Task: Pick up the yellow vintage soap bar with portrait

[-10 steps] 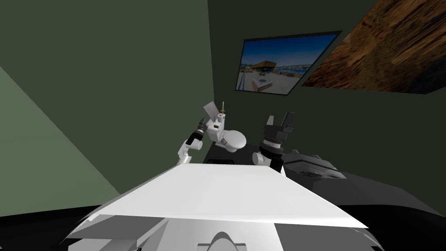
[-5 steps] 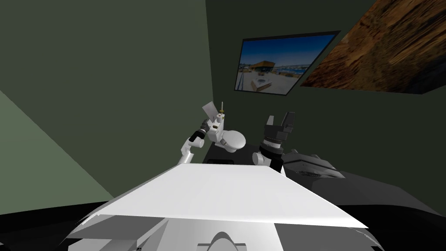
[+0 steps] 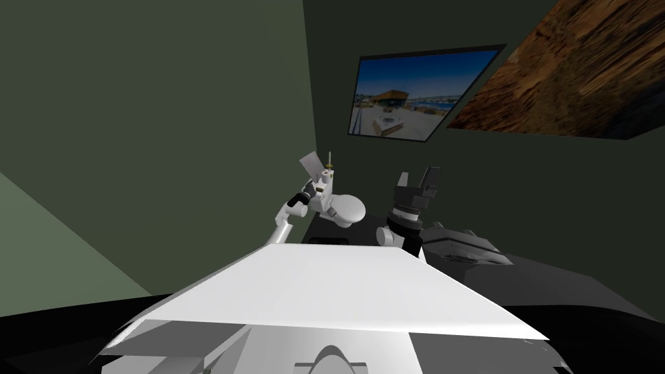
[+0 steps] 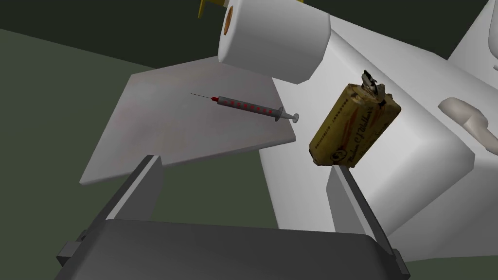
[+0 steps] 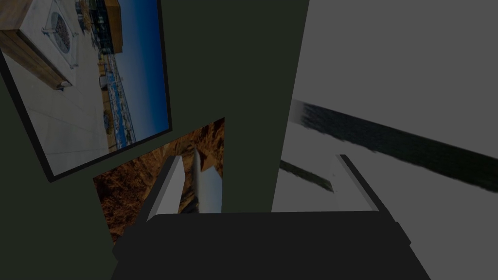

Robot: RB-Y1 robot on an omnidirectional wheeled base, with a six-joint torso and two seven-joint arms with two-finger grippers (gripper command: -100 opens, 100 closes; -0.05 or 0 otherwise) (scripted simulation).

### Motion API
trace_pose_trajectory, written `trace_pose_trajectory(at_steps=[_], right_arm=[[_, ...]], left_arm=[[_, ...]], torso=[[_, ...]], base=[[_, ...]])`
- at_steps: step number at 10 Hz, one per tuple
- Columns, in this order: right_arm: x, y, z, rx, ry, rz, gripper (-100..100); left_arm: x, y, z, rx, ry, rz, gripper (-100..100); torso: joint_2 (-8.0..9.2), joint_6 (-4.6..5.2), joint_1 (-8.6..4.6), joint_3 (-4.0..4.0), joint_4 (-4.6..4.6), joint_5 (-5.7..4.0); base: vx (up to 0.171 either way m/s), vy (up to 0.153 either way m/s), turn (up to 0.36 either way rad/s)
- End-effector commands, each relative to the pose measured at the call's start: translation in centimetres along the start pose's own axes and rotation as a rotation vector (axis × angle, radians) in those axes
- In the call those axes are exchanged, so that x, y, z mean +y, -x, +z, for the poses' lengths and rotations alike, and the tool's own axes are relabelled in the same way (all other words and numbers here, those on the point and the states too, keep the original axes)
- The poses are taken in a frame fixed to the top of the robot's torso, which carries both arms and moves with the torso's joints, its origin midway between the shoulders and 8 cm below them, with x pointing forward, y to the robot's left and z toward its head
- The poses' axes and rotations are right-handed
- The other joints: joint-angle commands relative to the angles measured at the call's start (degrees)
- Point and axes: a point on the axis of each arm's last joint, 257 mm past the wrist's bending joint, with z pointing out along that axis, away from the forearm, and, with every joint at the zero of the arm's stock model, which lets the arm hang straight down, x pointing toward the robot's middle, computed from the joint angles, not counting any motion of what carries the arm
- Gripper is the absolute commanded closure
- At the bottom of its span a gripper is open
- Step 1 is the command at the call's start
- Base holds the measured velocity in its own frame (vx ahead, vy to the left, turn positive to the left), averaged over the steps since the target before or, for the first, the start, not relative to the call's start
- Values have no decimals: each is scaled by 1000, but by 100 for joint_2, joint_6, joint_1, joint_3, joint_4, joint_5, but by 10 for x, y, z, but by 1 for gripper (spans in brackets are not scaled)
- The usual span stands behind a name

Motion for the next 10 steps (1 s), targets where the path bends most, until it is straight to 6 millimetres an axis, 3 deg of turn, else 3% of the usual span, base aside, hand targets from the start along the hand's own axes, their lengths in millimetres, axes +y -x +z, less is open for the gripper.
trace_pose_trajectory(at_steps=[1, 10], right_arm=[[0, 0, 0, 0, 0, 0, 0], [0, 0, 0, 0, 0, 0, 0]], left_arm=[[17, -2, 8, -2, 65, -25, -100], [66, 0, 26, -31, 277, -74, -100]], torso=[[0, 0, 0, 0, 0, 0], [2, -1, 0, 1, 0, 0]], base=[[24, -25, -21], [16, -18, -12]])
